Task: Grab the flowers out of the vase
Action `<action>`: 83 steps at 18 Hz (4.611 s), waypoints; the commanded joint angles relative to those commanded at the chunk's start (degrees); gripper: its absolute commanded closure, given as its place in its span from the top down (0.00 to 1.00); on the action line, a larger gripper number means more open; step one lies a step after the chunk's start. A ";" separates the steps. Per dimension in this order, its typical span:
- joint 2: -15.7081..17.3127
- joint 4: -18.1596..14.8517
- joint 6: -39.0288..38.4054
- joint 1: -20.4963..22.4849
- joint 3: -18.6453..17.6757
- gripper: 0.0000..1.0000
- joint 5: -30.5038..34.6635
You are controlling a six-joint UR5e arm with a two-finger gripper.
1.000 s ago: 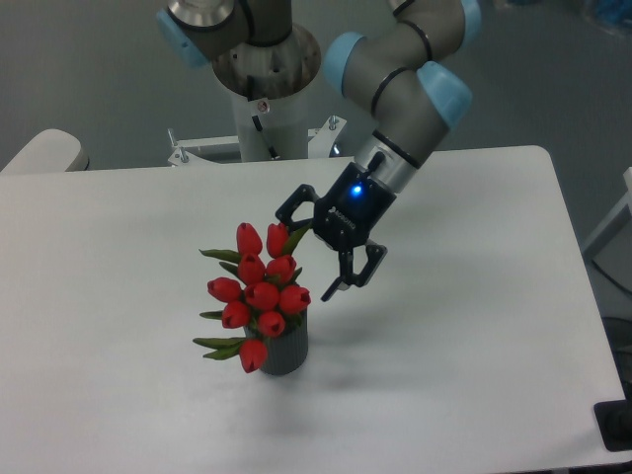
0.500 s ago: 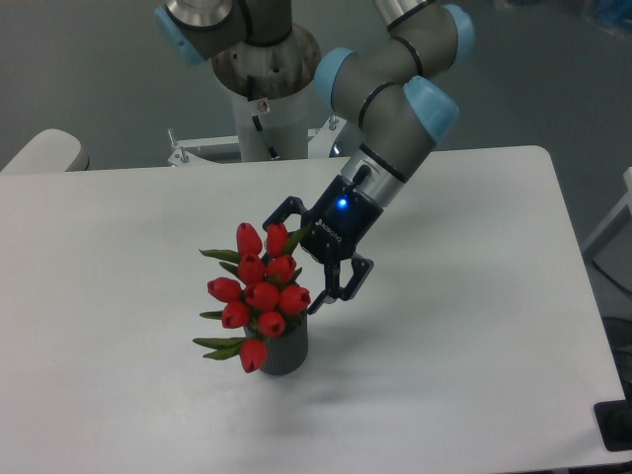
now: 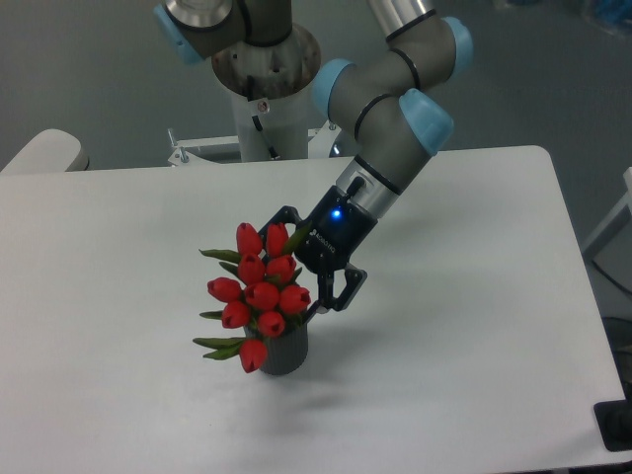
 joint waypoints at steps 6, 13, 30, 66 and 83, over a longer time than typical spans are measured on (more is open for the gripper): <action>-0.53 1.94 -0.26 0.09 0.09 0.64 -1.05; -0.53 1.94 -0.18 0.35 0.70 0.37 -1.14; 3.59 1.85 -6.14 2.37 0.79 0.36 -7.47; -9.04 1.32 -31.47 11.33 33.82 0.35 -6.51; -14.86 1.59 -19.08 13.62 35.16 0.35 -3.60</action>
